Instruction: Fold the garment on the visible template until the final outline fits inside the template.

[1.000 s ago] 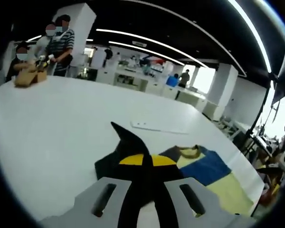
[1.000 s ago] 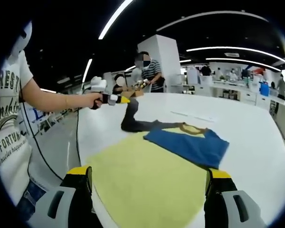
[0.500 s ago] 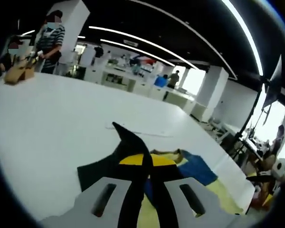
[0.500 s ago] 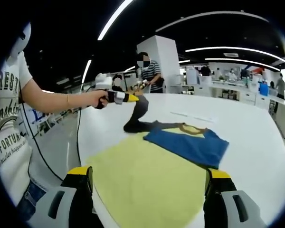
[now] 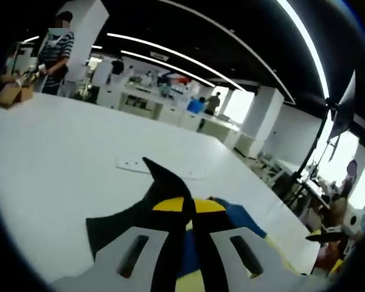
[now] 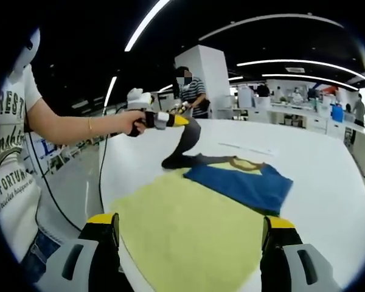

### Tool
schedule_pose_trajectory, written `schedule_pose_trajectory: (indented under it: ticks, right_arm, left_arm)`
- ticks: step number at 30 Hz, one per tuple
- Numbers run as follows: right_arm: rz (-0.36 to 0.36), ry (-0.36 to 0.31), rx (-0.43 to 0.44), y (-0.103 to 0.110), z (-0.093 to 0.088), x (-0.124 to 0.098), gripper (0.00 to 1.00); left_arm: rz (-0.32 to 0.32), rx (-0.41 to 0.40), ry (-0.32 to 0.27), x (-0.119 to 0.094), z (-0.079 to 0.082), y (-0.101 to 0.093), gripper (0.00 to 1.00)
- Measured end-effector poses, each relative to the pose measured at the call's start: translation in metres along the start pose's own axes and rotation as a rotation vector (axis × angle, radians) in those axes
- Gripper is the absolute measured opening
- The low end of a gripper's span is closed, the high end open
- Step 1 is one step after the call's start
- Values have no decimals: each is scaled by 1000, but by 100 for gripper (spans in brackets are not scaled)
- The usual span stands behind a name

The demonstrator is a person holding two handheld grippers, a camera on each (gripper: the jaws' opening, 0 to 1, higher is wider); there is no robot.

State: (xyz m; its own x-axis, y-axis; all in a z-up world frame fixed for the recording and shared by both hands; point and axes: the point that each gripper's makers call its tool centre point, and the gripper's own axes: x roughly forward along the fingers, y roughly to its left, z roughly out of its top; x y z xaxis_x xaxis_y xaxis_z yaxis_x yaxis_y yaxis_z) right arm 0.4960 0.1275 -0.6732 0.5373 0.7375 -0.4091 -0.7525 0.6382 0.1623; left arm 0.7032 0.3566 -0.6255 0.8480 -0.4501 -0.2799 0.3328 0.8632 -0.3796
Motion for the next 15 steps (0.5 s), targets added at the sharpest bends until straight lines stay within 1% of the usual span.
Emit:
schedule_pose_trajectory:
  ticks: [15]
  right_arm:
    - [-9, -2, 10, -1, -2, -1, 95]
  left_arm:
    - [-73, 14, 39, 23, -15, -42, 1]
